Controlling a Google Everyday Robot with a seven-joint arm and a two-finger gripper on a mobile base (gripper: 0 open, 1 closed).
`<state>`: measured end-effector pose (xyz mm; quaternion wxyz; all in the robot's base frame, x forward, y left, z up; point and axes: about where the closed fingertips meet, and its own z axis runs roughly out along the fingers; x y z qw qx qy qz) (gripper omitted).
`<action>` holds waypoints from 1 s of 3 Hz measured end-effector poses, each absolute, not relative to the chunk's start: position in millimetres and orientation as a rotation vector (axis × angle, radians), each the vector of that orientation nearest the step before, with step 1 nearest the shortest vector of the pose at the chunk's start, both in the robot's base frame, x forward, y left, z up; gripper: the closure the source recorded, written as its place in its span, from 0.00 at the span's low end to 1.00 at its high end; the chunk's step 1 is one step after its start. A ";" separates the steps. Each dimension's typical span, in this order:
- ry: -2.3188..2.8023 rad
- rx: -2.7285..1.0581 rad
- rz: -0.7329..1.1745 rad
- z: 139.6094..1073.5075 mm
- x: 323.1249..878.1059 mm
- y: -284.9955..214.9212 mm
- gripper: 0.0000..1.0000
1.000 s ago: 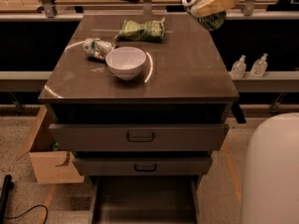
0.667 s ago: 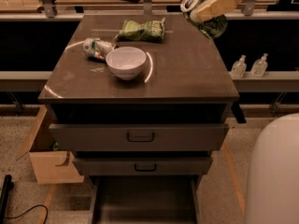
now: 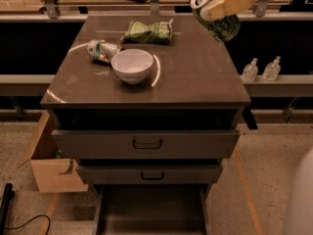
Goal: Place green can into bottom drawer
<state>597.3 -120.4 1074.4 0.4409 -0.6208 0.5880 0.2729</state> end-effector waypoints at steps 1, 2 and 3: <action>1.364 -1.387 0.596 1148.6 535.1 -131.4 1.00; 1.178 -1.300 0.498 1226.3 456.1 -105.9 1.00; 0.981 -1.263 0.501 1259.9 369.3 -40.6 1.00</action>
Offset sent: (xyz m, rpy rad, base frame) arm -0.2444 0.1313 -0.1047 0.3218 0.2251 -0.1254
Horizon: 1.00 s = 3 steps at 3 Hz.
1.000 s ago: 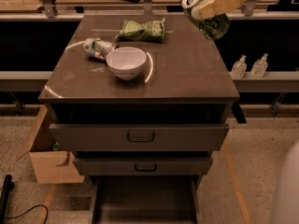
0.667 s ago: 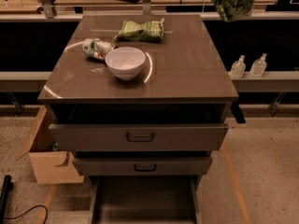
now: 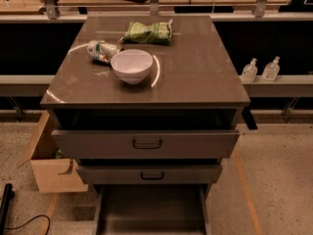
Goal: Place green can into bottom drawer
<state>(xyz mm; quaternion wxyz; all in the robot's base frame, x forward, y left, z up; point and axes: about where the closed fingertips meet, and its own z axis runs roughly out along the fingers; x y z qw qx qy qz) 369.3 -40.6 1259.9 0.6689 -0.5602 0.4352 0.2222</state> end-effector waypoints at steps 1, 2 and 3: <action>0.991 -1.244 0.605 1220.2 337.3 -8.3 1.00; 1.065 -1.244 0.639 1186.2 336.6 -1.1 1.00; 1.053 -1.262 0.624 1193.0 329.3 8.2 1.00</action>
Offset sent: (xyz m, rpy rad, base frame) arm -0.0290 0.0279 -0.0277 0.0389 0.0443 0.0492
